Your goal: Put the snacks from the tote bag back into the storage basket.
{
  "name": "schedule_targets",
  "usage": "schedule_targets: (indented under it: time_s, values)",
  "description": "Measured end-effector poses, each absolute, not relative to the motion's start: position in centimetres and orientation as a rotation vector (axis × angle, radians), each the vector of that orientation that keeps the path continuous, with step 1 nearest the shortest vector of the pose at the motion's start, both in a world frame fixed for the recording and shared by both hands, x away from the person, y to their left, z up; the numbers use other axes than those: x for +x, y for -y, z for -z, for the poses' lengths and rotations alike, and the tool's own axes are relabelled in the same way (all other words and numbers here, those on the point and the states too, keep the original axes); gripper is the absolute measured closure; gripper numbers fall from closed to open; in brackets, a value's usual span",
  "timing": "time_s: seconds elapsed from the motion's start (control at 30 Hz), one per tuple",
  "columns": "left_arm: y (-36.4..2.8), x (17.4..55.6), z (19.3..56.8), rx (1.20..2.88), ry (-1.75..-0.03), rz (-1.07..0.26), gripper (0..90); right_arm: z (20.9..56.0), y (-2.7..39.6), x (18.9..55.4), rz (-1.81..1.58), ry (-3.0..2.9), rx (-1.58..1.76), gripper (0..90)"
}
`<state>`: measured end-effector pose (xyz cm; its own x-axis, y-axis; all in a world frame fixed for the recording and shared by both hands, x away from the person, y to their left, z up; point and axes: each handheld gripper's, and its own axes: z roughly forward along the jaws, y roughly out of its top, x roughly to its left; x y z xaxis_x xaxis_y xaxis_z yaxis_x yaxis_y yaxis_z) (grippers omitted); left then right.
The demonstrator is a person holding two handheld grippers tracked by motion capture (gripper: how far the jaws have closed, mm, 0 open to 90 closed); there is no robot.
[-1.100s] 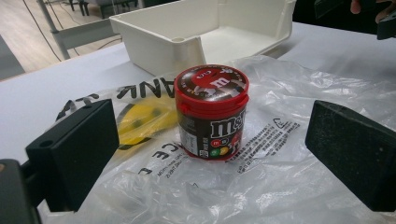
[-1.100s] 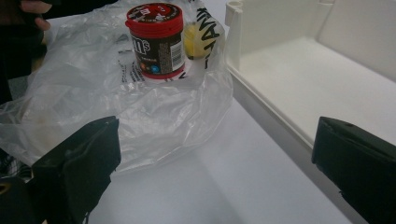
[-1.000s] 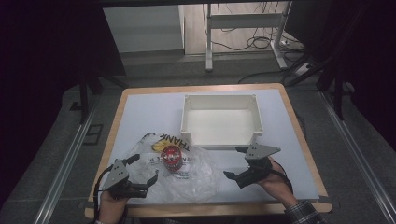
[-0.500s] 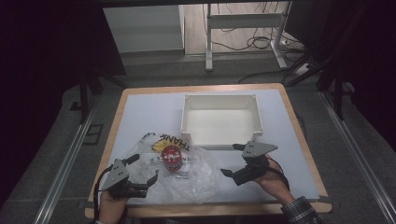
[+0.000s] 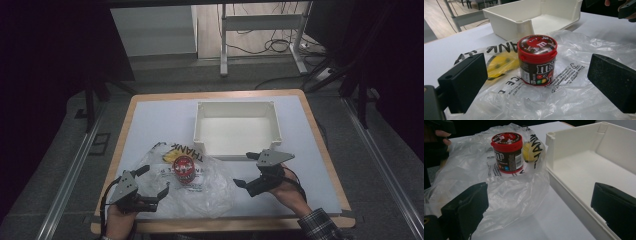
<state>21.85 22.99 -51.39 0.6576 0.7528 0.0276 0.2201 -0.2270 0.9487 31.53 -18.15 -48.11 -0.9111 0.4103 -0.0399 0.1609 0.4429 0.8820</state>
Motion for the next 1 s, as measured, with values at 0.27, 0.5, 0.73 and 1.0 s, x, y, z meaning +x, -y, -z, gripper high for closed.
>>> schedule_targets:
  time_s: [0.27, 0.5, 0.73, 1.0]
  values:
    - [-23.0, 21.8, 51.4, 1.77, -0.784, -0.603, 2.6, 48.1, 17.3, 31.8, -1.468, -2.455, 0.481, 1.6]
    - [-23.0, 21.8, 51.4, 1.768, -0.784, -0.601, 2.6, 48.1, 17.1, 32.0, -1.477, -2.45, 0.479, 1.6]
    - [-23.0, 21.8, 51.4, 1.771, -0.782, -0.601, 2.6, 48.1, 16.6, 32.3, -1.489, -2.444, 0.465, 1.5]
    - [-23.0, 21.8, 51.4, 1.772, -0.78, -0.6, 2.6, 48.0, 16.2, 32.8, -1.507, -2.439, 0.462, 1.5]
